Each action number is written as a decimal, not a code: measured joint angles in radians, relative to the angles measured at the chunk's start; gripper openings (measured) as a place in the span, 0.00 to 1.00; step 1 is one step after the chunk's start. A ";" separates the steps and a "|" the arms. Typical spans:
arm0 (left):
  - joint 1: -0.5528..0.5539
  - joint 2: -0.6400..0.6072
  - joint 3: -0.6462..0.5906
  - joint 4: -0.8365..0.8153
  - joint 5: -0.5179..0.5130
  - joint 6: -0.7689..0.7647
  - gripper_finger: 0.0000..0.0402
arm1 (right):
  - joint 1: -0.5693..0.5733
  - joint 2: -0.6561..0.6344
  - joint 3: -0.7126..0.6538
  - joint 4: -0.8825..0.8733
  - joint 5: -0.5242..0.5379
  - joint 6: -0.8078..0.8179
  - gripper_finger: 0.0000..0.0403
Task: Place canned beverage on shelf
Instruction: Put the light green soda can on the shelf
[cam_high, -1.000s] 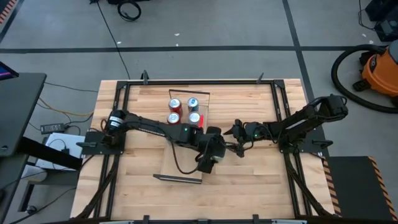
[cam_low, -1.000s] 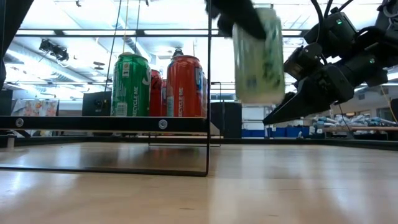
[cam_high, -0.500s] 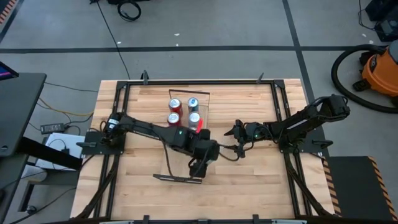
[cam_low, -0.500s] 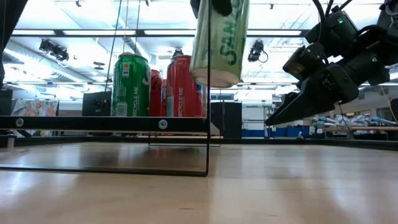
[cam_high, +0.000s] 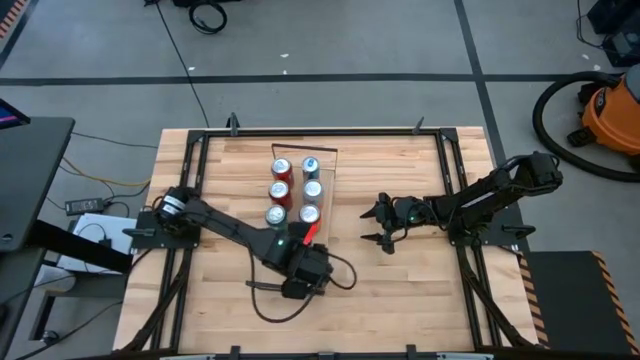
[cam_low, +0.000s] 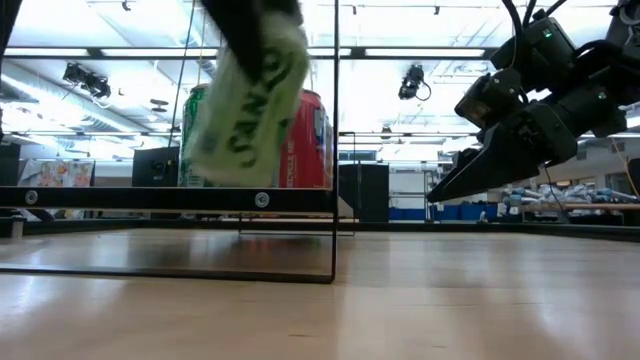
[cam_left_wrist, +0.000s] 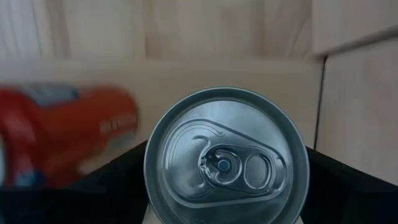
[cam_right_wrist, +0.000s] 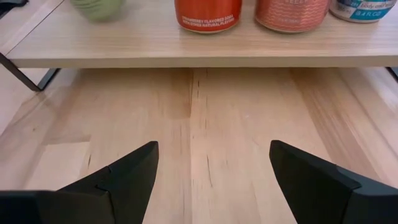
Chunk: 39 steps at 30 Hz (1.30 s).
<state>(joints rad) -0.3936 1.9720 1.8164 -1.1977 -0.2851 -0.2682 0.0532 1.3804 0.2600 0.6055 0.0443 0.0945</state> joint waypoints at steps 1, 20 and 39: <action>-0.003 -0.012 -0.021 -0.003 -0.004 -0.018 0.77 | 0.000 0.000 0.000 -0.001 -0.001 0.000 0.79; -0.020 -0.427 -0.462 0.334 -0.038 -0.220 0.77 | 0.000 0.000 0.000 0.002 -0.012 0.007 0.79; -0.012 -0.472 -0.564 0.437 -0.037 -0.237 0.77 | 0.000 0.000 0.000 0.005 -0.024 0.014 0.79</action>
<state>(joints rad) -0.4061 1.5005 1.2526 -0.7602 -0.3218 -0.5053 0.0532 1.3808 0.2600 0.6109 0.0200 0.1081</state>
